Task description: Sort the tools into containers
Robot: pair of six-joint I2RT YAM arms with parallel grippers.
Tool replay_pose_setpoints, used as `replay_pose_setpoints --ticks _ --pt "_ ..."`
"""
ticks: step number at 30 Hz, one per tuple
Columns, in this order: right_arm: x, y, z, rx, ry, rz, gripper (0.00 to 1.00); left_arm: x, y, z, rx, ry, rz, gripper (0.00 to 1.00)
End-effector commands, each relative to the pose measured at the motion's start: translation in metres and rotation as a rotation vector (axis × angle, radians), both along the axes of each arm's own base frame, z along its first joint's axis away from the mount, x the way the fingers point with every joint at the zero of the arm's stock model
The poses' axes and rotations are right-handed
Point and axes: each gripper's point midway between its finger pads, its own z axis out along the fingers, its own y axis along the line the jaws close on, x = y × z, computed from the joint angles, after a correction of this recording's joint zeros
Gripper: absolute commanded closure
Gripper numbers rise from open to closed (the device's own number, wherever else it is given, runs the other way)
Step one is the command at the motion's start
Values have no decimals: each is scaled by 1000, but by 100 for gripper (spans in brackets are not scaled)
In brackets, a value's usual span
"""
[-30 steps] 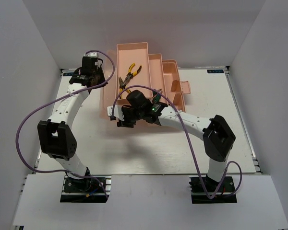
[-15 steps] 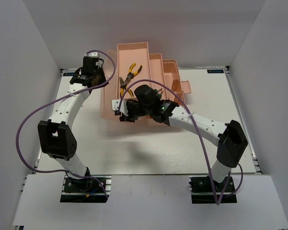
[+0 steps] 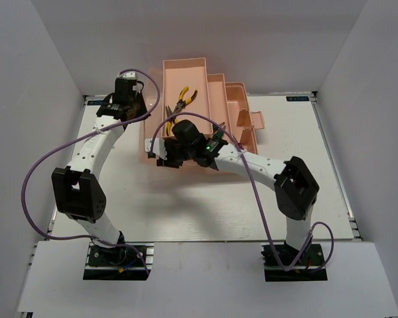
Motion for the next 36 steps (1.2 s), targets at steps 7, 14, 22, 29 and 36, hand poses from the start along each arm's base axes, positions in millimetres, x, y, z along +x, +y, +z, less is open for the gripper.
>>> replay_pose_setpoints --ticks 7,14,22,29,36 --pt "7 11 28 61 9 -23 100 -3 -22 90 -131 -242 -41 100" --pt "6 1 47 97 23 -49 100 -15 19 98 -106 -240 114 36" --pt "5 -11 63 138 54 -81 100 -50 83 22 -293 -136 374 28" --pt "2 -14 78 178 69 -82 100 -47 76 -70 -473 20 316 80" --pt "-2 -9 84 194 102 -65 100 -20 35 -108 -642 62 96 80"
